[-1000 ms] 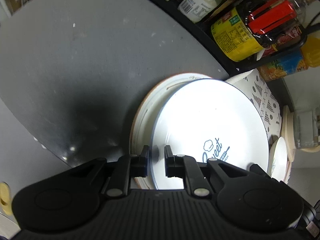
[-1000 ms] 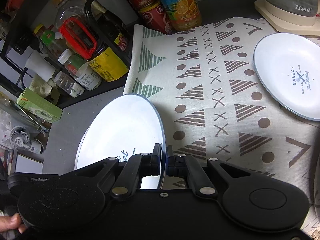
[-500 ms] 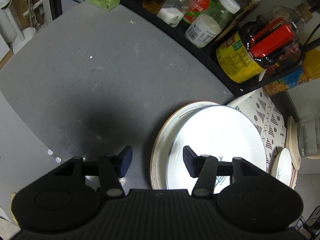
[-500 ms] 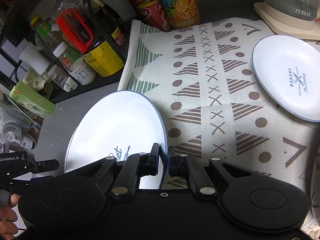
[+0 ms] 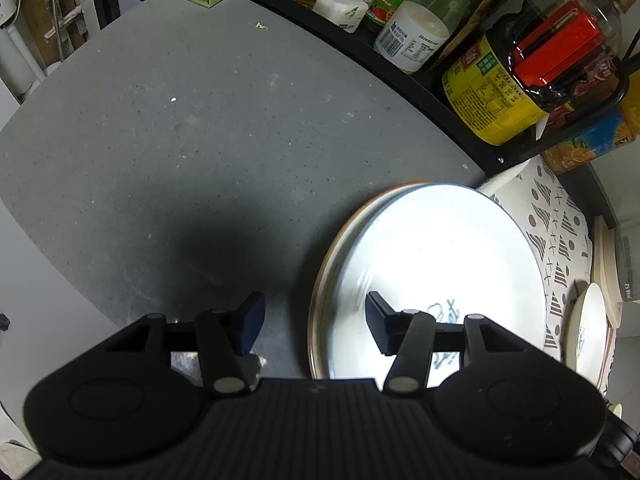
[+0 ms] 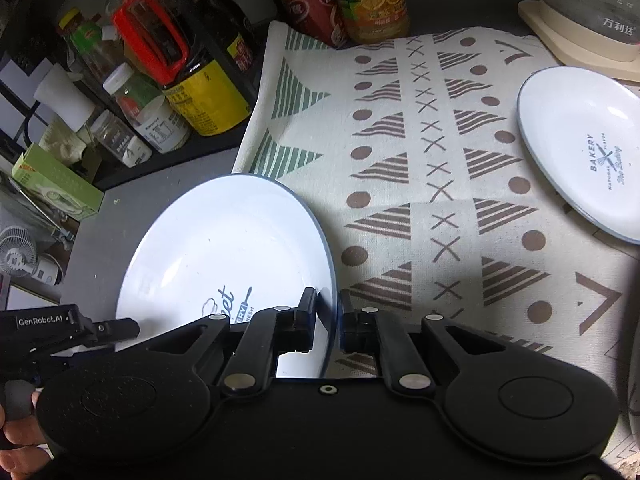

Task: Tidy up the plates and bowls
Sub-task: 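Lower the 'Sweet' plate onto the flower-motif plate with both grippers, then open both grippers and move them toward the white 'BAKERY' plate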

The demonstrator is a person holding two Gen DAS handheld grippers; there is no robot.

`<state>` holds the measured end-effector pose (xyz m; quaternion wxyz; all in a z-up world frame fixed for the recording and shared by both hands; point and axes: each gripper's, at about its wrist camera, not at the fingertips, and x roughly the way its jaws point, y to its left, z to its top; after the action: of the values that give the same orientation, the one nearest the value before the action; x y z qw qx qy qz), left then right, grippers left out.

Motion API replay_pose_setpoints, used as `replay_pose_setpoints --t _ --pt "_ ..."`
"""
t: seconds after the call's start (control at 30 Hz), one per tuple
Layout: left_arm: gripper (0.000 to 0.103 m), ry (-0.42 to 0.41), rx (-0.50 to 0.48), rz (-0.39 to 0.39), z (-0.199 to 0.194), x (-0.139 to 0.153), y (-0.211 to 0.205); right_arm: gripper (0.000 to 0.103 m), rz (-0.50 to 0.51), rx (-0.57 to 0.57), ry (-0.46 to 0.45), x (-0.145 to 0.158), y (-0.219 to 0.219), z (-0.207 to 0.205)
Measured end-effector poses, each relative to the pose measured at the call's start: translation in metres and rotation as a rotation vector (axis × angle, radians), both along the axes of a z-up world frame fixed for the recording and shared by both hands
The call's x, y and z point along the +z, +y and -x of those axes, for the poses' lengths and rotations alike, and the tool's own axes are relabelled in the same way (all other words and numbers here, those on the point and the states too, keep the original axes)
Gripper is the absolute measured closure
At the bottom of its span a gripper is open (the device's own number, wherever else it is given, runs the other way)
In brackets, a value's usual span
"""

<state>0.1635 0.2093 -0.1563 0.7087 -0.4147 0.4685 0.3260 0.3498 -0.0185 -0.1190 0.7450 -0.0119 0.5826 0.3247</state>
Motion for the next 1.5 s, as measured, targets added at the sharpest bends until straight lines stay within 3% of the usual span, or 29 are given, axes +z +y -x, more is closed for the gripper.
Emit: replay_pose_setpoints --t 0.17,0.33,0.43,0.73,0.97,1.17,1.23,1.27,1.33,1.37,1.5 --pt "0.058 -0.003 0.011 -0.001 0.003 -0.002 0.003 0.093 0.005 0.011 -0.011 0.0 0.003 0.001" --pt "0.08 -0.054 -0.003 0.016 0.004 -0.002 0.005 0.093 0.007 0.006 -0.002 0.0 0.004 0.0" --pt "0.088 -0.069 -0.002 0.017 0.003 0.001 0.005 0.092 -0.002 -0.007 0.008 0.001 0.001 -0.001" --pt "0.091 -0.11 0.022 0.058 0.012 0.0 0.011 0.091 -0.035 -0.017 0.029 0.005 -0.008 -0.001" --pt "0.091 -0.085 0.015 0.076 0.01 0.002 0.014 0.092 -0.038 -0.02 0.03 0.006 -0.009 0.0" --pt "0.082 -0.054 -0.012 0.053 0.005 0.019 0.016 0.089 -0.05 -0.042 0.042 0.02 -0.015 -0.002" --pt "0.072 -0.059 -0.016 0.032 0.003 0.027 0.015 0.082 -0.064 -0.04 0.046 0.028 -0.018 -0.003" --pt "0.069 -0.063 -0.022 0.017 0.001 0.032 0.014 0.074 -0.07 -0.04 0.048 0.032 -0.019 -0.004" --pt "0.054 -0.078 -0.047 -0.005 -0.005 0.04 0.011 0.06 -0.072 -0.046 0.04 0.041 -0.023 -0.007" --pt "0.052 -0.087 -0.058 -0.014 -0.007 0.043 0.008 0.052 -0.076 -0.05 0.033 0.045 -0.025 -0.009" --pt "0.041 -0.105 -0.087 -0.024 -0.024 0.054 -0.007 0.038 -0.081 -0.045 0.018 0.058 -0.035 -0.019"
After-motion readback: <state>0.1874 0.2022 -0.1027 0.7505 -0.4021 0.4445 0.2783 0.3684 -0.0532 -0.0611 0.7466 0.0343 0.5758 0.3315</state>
